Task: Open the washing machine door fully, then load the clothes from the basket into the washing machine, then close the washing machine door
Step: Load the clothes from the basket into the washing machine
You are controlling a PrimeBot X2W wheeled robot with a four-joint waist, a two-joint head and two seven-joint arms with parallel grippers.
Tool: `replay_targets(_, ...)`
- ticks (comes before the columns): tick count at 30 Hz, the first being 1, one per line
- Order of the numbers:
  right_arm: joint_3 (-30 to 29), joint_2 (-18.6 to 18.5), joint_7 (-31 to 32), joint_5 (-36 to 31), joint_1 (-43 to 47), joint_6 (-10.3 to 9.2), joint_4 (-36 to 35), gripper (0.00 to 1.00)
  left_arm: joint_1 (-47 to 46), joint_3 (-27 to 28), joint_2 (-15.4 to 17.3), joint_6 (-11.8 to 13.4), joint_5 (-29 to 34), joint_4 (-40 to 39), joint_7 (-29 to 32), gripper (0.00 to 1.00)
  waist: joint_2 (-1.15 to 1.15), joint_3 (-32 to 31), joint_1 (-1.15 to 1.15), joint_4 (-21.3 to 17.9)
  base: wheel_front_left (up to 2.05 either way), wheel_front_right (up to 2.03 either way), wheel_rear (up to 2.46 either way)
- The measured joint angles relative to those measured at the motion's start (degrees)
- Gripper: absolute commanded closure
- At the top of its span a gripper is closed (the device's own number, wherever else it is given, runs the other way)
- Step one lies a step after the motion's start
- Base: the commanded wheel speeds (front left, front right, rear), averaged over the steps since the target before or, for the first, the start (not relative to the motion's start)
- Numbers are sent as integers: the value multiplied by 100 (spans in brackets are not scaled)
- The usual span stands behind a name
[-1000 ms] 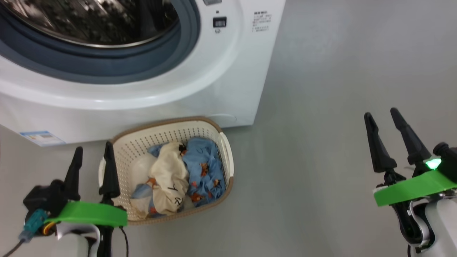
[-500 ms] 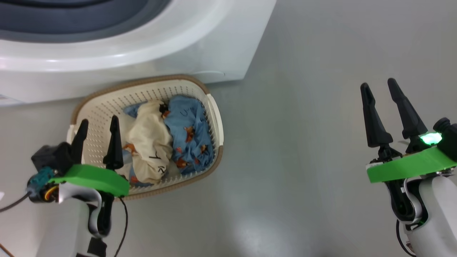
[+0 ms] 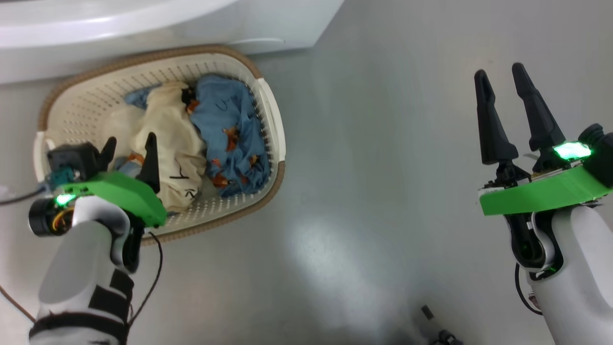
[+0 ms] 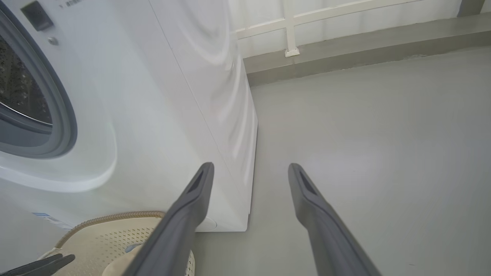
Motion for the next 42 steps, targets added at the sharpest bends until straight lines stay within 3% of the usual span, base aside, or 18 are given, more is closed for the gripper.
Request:
replay_targets(12, 131, 196, -7, 0, -274, 0, -14, 0, -996, -229, 42, 171, 110, 1311, 747, 0, 0, 669, 0, -263, 0, 0, 0)
replay_targets(21, 148, 289, -7, 0, -374, 0, -26, 0, -1540, -388, 53, 566, 279, 2009, 1039, 0, 0, 927, -1, -447, 0, 0, 0)
replay_targets(25, 165, 302, -7, 0, -389, 0, -56, 0, -1723, -493, 115, 865, 400, 2191, 1140, 0, 0, 1018, -1, -521, 0, 0, 0)
replay_targets(31, 171, 320, -8, 0, -502, 0, -96, 0, -1930, -717, 255, 1074, 621, 2346, 1344, 0, 0, 1163, -1, -634, 0, 0, 0)
replay_targets(42, 233, 378, -8, 0, -503, 0, -123, 0, -2117, -1079, 339, 1181, 840, 2462, 1778, 0, 0, 1345, -1, -822, 0, 0, 0)
